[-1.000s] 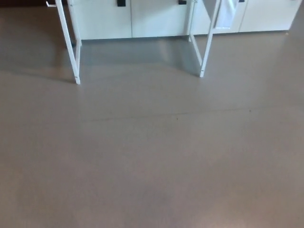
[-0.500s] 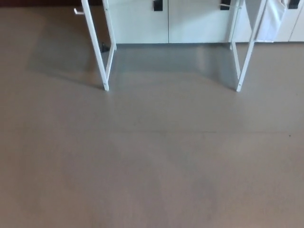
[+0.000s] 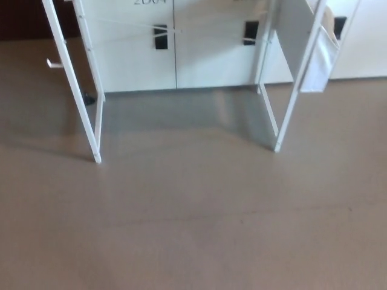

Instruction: The robot walks towards a table in front, picks a dumpling toy with left hand and puts it in an orange round plate

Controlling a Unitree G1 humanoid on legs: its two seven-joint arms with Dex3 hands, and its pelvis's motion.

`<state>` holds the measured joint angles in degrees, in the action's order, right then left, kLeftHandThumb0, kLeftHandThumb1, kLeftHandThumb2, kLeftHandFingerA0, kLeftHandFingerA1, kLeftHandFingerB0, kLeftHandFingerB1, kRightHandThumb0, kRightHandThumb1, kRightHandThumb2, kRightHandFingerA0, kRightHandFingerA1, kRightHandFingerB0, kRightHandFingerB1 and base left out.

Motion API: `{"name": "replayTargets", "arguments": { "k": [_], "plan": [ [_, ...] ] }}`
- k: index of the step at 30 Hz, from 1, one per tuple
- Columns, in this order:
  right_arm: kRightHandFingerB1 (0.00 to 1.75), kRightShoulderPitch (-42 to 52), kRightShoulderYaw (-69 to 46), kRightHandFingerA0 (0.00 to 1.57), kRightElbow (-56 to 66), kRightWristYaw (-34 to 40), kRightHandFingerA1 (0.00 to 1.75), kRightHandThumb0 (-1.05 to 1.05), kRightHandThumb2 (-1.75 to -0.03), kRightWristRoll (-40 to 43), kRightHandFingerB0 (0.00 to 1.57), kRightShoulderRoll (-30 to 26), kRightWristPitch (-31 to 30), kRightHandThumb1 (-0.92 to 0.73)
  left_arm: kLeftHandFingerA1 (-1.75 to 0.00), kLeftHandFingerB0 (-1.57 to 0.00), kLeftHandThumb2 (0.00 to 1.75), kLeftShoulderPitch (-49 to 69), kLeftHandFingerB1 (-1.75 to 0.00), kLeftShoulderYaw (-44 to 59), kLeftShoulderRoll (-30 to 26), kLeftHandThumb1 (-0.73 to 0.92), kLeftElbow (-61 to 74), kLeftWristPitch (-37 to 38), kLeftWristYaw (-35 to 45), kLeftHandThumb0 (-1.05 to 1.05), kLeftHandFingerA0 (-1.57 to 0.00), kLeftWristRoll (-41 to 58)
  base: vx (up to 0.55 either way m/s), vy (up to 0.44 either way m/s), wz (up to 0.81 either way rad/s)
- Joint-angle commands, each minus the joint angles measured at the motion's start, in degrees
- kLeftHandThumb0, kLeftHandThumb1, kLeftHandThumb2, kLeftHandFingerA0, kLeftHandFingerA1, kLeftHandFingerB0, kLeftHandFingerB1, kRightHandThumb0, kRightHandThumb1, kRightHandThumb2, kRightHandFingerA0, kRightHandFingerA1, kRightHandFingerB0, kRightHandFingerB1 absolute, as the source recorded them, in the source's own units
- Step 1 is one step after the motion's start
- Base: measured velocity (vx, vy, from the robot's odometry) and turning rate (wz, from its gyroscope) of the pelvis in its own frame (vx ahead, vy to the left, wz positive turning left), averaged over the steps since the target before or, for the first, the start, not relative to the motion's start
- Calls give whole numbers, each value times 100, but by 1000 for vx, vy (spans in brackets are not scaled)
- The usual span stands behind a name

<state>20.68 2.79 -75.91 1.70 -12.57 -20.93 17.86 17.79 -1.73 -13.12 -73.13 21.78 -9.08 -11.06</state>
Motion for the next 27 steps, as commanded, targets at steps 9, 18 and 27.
{"name": "replayTargets", "arguments": {
  "k": [9, 18, 27],
  "plan": [
    [32, 61, -34, 85, 2, 27, 52, -33, -60, -26, 31, -51, 9, -68, -152, 0, 89, 167, -27, -196, -53, 91, -46, 114, -261, 55, -47, -166, 449, -104, 34],
    [32, -288, -112, 85, 45, -12, 52, -33, -60, 13, 31, -25, -54, -68, -128, 0, 93, -273, -22, -100, -33, 92, -15, -11, -122, 58, -58, -64, 281, -57, -12],
    [32, -632, -183, 85, 82, -44, 52, -33, -60, 42, 31, -13, -116, -68, -128, 0, 91, -689, -23, -18, -18, 92, 22, -148, -144, 60, -58, -54, 285, 84, 4]
  ]
}}
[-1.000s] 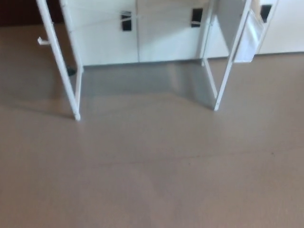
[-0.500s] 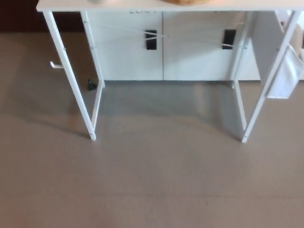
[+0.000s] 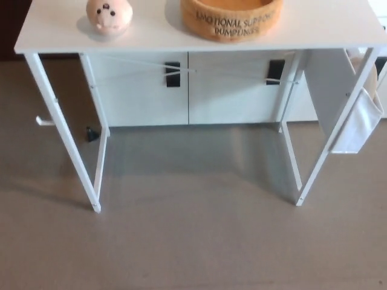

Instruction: The robot walks towards a table in front, picks a dumpling toy with left hand and puts it in an orange round plate

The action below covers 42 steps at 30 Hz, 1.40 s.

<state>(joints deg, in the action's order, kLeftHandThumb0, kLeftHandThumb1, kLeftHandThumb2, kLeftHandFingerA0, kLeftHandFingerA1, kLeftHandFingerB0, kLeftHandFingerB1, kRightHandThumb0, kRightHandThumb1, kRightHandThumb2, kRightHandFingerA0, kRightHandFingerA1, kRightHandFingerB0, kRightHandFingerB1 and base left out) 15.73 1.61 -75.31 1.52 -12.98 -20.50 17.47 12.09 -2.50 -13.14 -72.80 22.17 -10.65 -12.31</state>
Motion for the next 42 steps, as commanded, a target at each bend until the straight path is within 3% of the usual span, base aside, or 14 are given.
{"name": "replayTargets", "arguments": {
  "k": [1, 2, 7, 8, 12, 13, 17, 18, 21, 22, 24, 27, 35, 42],
  "plan": [
    [32, -139, -68, 85, 18, -27, 52, -33, -60, 80, 31, -55, -77, -68, -128, 0, 91, -123, -23, 65, -14, 92, -14, -188, 14, 60, -58, 66, 128, 33, 5],
    [32, -270, -94, 85, 40, -40, 52, -33, -60, 102, 31, -63, -100, -68, -154, 0, 112, -281, -20, 59, -16, 83, -24, -176, 22, 62, -77, 49, 142, 2, 7],
    [32, -496, -155, 85, 77, -65, 52, -33, -60, 137, 31, -76, -131, -68, -163, 0, 120, -568, -18, 76, -18, 79, -61, -127, 55, 61, -83, 37, 106, -74, 12],
    [36, -612, -156, 93, 125, 237, 57, -32, -62, 108, 46, 126, 139, -67, -68, 0, 113, -639, -35, 80, -17, 51, -67, -158, 76, -7, -9, 35, 126, -143, 3],
    [36, -777, -164, 94, 326, 677, 58, -29, -62, 85, 45, 430, 575, -68, -69, 0, 114, -798, -35, 60, -10, 50, -57, -222, 87, -8, -9, 6, 171, -115, 9],
    [35, -812, -193, 100, 232, 691, 72, -30, -60, 91, 46, 444, 610, -66, -74, 0, 116, -803, -35, 28, -24, 49, -37, -162, 65, -11, -13, -33, 155, -98, -9],
    [36, -814, -195, 97, 222, 755, 66, -31, -61, 57, 47, 450, 691, -66, -72, 0, 116, -821, -36, 57, -18, 51, -43, -160, 93, -10, -12, 5, 145, -42, -5],
    [36, -850, -203, 93, 213, 753, 52, -32, -61, 61, 47, 449, 710, -66, -63, 0, 114, -875, -38, 96, -8, 51, -45, -183, 143, -10, -4, 53, 157, 1, -10],
    [36, -887, -200, 93, 219, 766, 56, -31, -62, 56, 47, 452, 717, -66, -73, 0, 112, -922, -33, 92, -19, 54, -34, -183, 161, -10, 0, 37, 165, 78, -7],
    [36, -904, -189, 99, 219, 780, 73, -30, -60, 44, 47, 452, 705, -65, -68, 0, 112, -933, -32, 90, -20, 54, -24, -175, 159, -8, 0, 30, 246, 132, 7],
    [36, -921, -180, 98, 215, 807, 65, -29, -61, 29, 47, 454, 702, -65, -73, 0, 113, -943, -36, 83, -21, 53, -11, -157, 142, -8, -13, 11, 277, 178, -5],
    [36, -879, -184, 97, 218, 816, 68, -31, -61, 31, 46, 460, 774, -66, -63, 0, 113, -934, -38, 114, -15, 52, -21, -171, 177, -8, -4, 51, 242, 157, 4],
    [35, -752, -243, 94, 190, 815, 63, -33, -62, 90, 45, 502, 866, -67, -70, 0, 110, -867, -32, 77, -28, 54, -32, -185, 209, -8, 0, 7, 198, 27, 9],
    [35, -685, -177, 95, 123, 886, 71, -34, -60, -14, 46, 510, 865, -66, -74, 0, 113, -783, -36, 45, -65, 51, -53, -179, 270, -10, -14, -25, 197, -128, 20]
  ]
}}
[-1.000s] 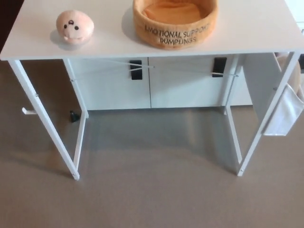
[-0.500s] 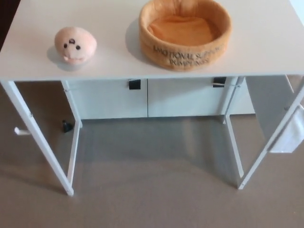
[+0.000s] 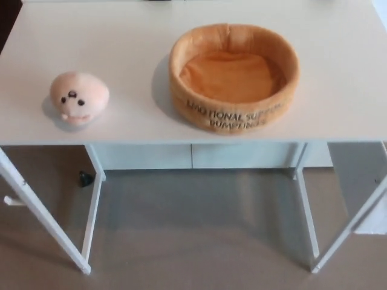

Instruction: The robot walks towards a table in front, picks a dumpling toy with left hand and puts it in an orange round plate

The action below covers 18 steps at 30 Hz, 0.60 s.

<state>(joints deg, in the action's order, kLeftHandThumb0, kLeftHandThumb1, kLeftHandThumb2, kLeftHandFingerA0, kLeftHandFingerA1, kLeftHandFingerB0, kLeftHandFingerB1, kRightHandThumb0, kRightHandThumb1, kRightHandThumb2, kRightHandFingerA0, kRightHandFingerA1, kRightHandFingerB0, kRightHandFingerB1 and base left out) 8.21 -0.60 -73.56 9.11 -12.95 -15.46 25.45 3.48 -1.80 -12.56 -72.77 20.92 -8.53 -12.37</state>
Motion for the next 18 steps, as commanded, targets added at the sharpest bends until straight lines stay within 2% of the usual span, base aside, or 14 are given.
{"name": "replayTargets", "arguments": {
  "k": [1, 4, 6, 12, 15, 18],
  "plan": [
    [35, 66, 50, 95, -56, 137, 71, -34, -60, -21, 46, 7, 59, -66, -74, 0, 113, 81, -36, -29, -124, 51, -56, -54, 55, -10, -14, -23, 163, -109, 1],
    [36, 117, 62, 94, -33, 184, 58, -31, -61, -18, 48, 28, 117, -65, -73, 0, 113, 123, -35, -88, -150, 52, -20, -1, 41, -11, -13, -77, 147, -48, -3],
    [36, 132, 50, 95, -35, 185, 63, -33, -61, 6, 47, 46, 140, -67, -75, 0, 112, 125, -35, -89, -152, 53, -12, -14, 50, -9, -15, -65, 168, 40, -13],
    [36, 168, 47, 95, -85, 207, 60, -34, -62, -3, 48, 57, 200, -66, -76, 0, 113, 118, -34, -114, -165, 53, -9, -48, 84, -10, -15, -61, 187, 172, -20],
    [36, 182, 33, 97, -68, 212, 69, -30, -60, 16, 49, 71, 215, -65, -74, 0, 113, 116, -36, -166, -186, 52, -10, -41, 61, -11, -13, -105, 218, 236, 4],
    [36, 222, 20, 98, -64, 188, 67, -30, -61, 34, 48, 84, 246, -65, -73, 0, 111, 125, -36, -172, -183, 53, -30, -62, 34, -11, -14, -97, 135, 104, 7]
  ]
}}
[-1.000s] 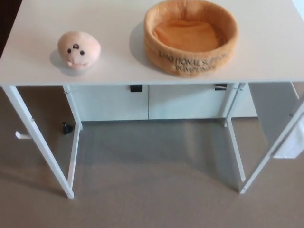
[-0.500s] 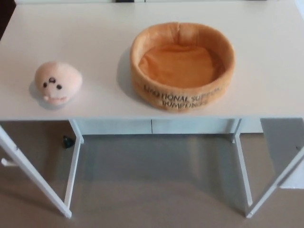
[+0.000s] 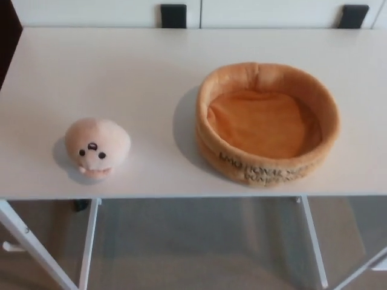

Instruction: The robot walks towards a table in front, picks a dumpling toy with left hand and puts it in an orange round plate

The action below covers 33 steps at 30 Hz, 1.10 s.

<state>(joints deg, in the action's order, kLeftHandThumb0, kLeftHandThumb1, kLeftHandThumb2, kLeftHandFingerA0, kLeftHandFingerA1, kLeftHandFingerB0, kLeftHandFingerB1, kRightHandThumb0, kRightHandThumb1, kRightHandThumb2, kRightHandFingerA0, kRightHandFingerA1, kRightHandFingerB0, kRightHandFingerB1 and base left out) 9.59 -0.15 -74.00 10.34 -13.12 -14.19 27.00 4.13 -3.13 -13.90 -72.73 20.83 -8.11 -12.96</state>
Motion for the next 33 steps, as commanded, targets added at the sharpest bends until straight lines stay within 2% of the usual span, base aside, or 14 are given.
{"name": "replayTargets", "arguments": {
  "k": [1, 7, 8, 9, 10, 13, 14, 15, 16, 19, 20, 24, 25, 33],
  "plan": [
    [36, 104, -21, 97, -20, 64, 72, -30, -60, 47, 48, -42, 90, -65, -80, 0, 112, 76, -34, -69, -64, 52, -30, -30, -27, -10, -19, -69, 92, 31, 9],
    [35, 112, -37, 96, -39, 1, 68, -33, -61, 66, 47, -37, 61, -67, -72, 0, 114, 74, -35, -64, -69, 52, -25, -42, 28, -8, -11, -27, 78, -54, 5],
    [35, 115, -47, 96, -34, -11, 70, -32, -60, 77, 47, -34, 66, -67, -111, 0, 111, 79, -33, -59, -68, 54, -18, -36, 36, -8, 0, -18, 93, -183, -12],
    [35, 117, -61, 96, -30, -24, 70, -32, -60, 88, 47, -29, 69, -67, -111, 0, 111, 85, -33, -52, -66, 54, -9, -27, 44, -8, 0, -7, 127, -268, 36],
    [35, 105, -55, 95, -35, -9, 72, -32, -61, 77, 47, -23, 36, -67, -69, 0, 114, 84, -36, -39, -72, 53, -13, -46, 94, -11, -8, 13, 133, -272, 1],
    [35, 102, -37, 95, -44, 11, 77, -32, -60, 47, 47, -29, 49, -67, -73, 0, 114, 86, -36, -56, -74, 52, -15, -46, 65, -12, -12, -12, 107, -225, -2],
    [35, 106, -44, 96, -48, 6, 76, -31, -60, 54, 47, -28, 68, -66, -113, 0, 108, 84, -32, -46, -69, 56, -23, -48, 66, -10, 0, -2, 54, -142, 0],
    [35, 110, -50, 96, -50, 2, 76, -31, -60, 60, 47, -26, 82, -66, -113, 0, 108, 83, -32, -38, -65, 56, -30, -49, 67, -10, 0, 6, 42, -114, 0],
    [35, 106, -46, 96, -54, 10, 72, -32, -60, 53, 47, -24, 70, -66, -75, 0, 113, 82, -35, -55, -70, 52, -34, -47, 50, -12, -14, -16, 28, -57, -10],
    [35, 113, -43, 94, -37, 2, 74, -32, -61, 53, 47, -25, 83, -67, -77, 0, 112, 80, -37, -87, -73, 52, -33, -44, -12, -10, -17, -57, 13, -9, -4],
    [35, 110, -33, 95, -22, 6, 76, -32, -60, 47, 46, -23, 69, -67, -127, 0, 107, 71, -35, -90, -79, 55, -29, -44, -12, -10, -3, -59, 18, 43, -6],
    [35, 122, -24, 95, -6, 26, 72, -31, -61, 43, 47, -11, 50, -67, -139, 0, 109, 51, -36, -65, -81, 54, -39, -56, 28, -10, -6, -26, 27, 147, -4],
    [36, 137, -23, 97, -16, 43, 76, -31, -60, 39, 48, -9, 75, -65, -77, 0, 113, 59, -35, -77, -83, 52, -39, -63, 21, -11, -17, -40, 93, 269, -5],
    [36, 207, -20, 95, 35, 64, 77, -30, -60, 44, 48, -1, 182, -65, -74, 0, 113, 64, -37, -104, -94, 52, -31, -40, 74, -13, -14, -60, 48, 56, 6]
  ]
}}
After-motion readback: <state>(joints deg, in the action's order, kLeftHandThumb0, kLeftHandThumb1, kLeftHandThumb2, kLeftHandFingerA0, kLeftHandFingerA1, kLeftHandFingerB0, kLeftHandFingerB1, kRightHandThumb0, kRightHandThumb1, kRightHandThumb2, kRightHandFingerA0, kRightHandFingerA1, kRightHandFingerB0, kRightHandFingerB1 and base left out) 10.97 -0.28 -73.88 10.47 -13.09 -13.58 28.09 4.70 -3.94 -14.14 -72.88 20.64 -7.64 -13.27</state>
